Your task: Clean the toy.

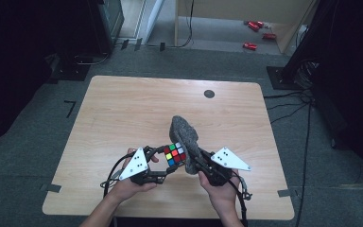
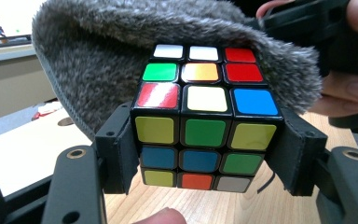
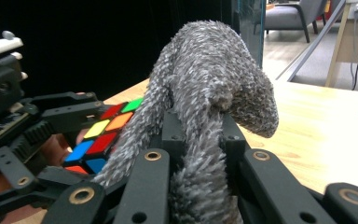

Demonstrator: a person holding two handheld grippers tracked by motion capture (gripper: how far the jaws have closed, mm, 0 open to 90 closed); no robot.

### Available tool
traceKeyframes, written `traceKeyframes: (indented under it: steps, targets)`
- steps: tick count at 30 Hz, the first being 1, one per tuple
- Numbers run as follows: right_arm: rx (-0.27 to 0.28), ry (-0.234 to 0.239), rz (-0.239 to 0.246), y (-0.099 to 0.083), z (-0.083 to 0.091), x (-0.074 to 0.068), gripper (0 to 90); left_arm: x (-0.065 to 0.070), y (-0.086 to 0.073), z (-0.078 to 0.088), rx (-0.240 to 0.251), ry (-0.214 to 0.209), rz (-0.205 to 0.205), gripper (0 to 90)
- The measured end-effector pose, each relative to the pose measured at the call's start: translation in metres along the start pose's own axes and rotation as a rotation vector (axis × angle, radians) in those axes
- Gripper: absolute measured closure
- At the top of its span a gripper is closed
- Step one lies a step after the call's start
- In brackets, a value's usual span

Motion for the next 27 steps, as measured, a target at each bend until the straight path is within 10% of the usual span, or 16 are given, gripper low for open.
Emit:
traceKeyframes:
  steps: [6,13,27]
  targets:
    - [-0.064,0.001,-0.044,-0.022,-0.008,0.008,78.5,-0.011,0.004,0.006,0.025,0.018,0.065,34.8]
    - [0.007,0.024,-0.001,0.002,-0.001,-0.002,78.4,0.001,0.003,0.002,0.01,-0.057,0.079,35.0]
    - [-0.019,0.029,-0.033,-0.008,-0.004,0.002,78.4,-0.003,0.006,0.005,0.022,-0.064,0.136,35.0]
Point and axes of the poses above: each handheld gripper's, and its own axes: z roughly backward along the jaws, y roughly out of its top, x roughly to its right, the point moved 10 cm from there along -z, roughly forward along the jaws, and after that the axes turned 3 degrees about x, right-handed, at the moved point
